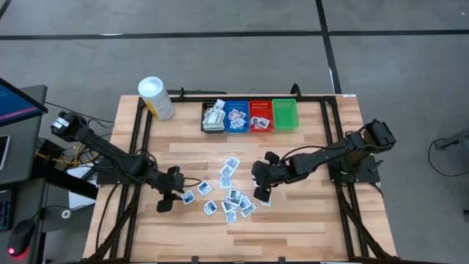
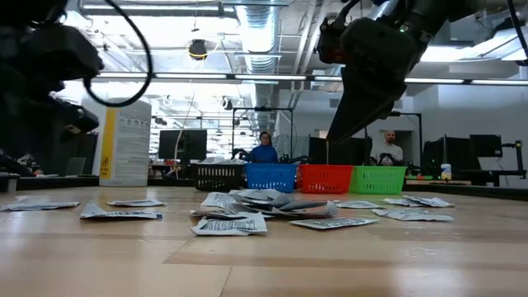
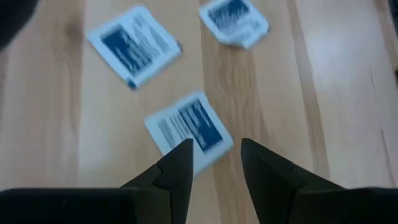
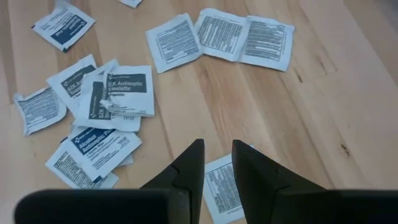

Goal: Pick & Place First Aid Supplies
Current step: Put the blue alcohol pad in the green bin

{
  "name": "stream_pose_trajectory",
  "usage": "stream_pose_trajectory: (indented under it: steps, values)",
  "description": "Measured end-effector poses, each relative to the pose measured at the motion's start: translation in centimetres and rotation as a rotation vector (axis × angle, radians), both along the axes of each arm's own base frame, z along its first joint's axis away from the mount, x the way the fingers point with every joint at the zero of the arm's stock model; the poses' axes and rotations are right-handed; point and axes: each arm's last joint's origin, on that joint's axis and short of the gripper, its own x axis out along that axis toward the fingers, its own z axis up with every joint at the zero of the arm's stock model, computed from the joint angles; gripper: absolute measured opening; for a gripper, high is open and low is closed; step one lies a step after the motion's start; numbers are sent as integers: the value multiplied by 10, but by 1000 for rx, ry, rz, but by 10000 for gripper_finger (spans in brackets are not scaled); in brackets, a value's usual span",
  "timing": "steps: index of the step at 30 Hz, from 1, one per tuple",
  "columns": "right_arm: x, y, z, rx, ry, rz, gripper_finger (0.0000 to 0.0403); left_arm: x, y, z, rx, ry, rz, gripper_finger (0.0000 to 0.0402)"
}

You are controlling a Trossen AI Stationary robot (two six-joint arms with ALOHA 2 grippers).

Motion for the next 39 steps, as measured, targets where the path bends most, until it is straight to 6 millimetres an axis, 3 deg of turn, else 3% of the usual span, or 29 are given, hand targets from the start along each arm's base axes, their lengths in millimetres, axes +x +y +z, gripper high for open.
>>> stream_pose_trajectory:
  steps: [5,11,21,30,39]
  values:
    - [1,-3,0,-22,-4,-14,77,-8,-4,-3,9,60,17,135]
    - [2,-5,1,-22,-12,-22,77,-7,-2,-3,113,3,66,135]
    - [3,-4,1,-17,-29,-21,77,-5,-4,-5,209,-38,-60,157]
    - [4,-4,2,-11,-42,-21,77,6,-9,-21,339,-52,-170,199]
    - [4,-4,2,-10,-46,-21,77,14,-15,-40,356,14,-197,190]
